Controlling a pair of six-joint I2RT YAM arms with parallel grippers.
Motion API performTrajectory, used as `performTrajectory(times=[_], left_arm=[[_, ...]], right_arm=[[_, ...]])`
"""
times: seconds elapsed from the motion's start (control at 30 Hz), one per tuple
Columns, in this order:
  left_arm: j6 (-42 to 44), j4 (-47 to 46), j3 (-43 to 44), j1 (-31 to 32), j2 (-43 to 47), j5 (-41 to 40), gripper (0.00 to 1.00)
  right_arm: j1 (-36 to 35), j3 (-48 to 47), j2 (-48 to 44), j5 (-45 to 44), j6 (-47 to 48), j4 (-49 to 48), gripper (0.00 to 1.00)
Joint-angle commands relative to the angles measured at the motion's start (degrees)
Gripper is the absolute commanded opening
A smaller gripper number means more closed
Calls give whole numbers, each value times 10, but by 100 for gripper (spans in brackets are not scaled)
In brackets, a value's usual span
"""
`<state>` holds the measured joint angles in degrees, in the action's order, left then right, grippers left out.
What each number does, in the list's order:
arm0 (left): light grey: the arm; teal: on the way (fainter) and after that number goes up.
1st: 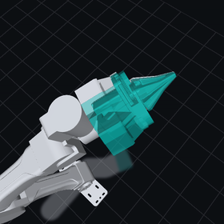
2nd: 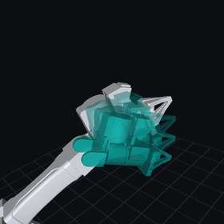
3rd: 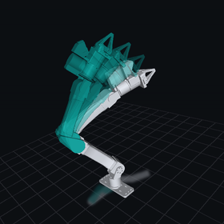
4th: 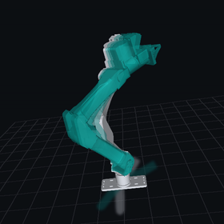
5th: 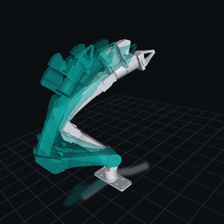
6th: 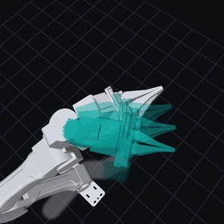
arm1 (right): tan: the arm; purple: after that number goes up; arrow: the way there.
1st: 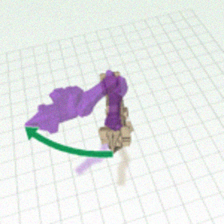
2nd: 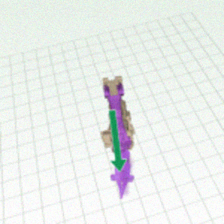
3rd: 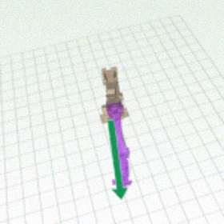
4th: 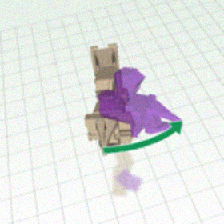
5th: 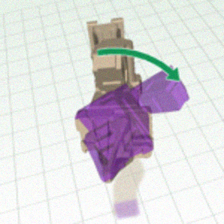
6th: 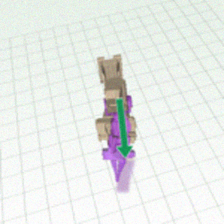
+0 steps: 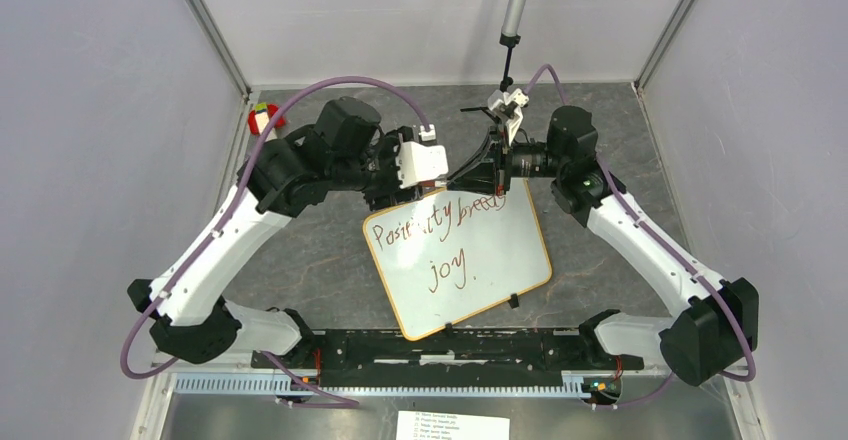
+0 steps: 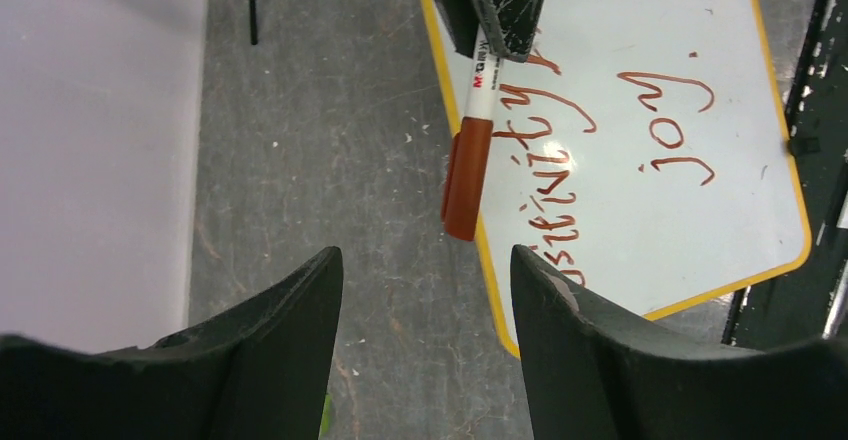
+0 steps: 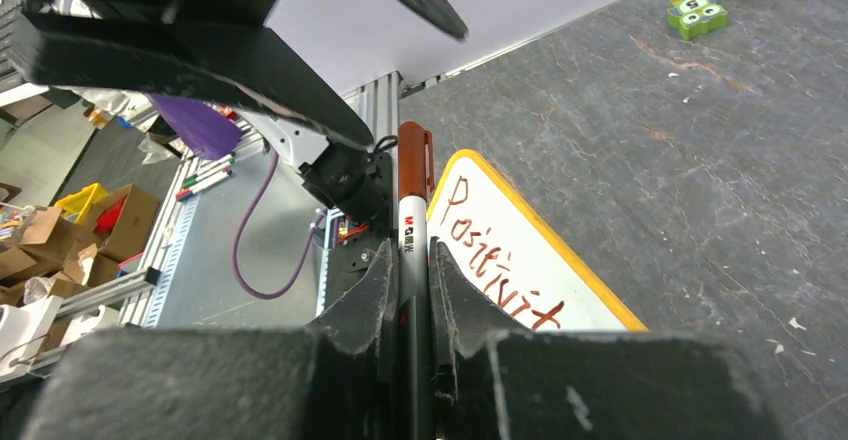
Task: Write a sentence on the whiteboard
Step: Pass from the right arm to the left
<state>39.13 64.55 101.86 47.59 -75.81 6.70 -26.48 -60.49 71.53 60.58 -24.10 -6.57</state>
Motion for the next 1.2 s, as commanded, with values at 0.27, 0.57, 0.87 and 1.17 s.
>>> performTrajectory(times=[0.27, 0.57, 0.87, 1.17], left_arm=[[18, -24, -15, -1, -30, 71, 56], [7, -28, -10, 33, -42, 78, 6], [-68, -53, 55, 50, -75, 140, 2], [-141, -72, 78, 46, -98, 226, 2]], right_arm=[[-21, -6, -13, 31, -43, -64, 0], [-29, -3, -8, 33, -56, -78, 0], [-54, -25, 4, 11, 30, 8, 0], [-70, -58, 9, 13, 95, 63, 0]])
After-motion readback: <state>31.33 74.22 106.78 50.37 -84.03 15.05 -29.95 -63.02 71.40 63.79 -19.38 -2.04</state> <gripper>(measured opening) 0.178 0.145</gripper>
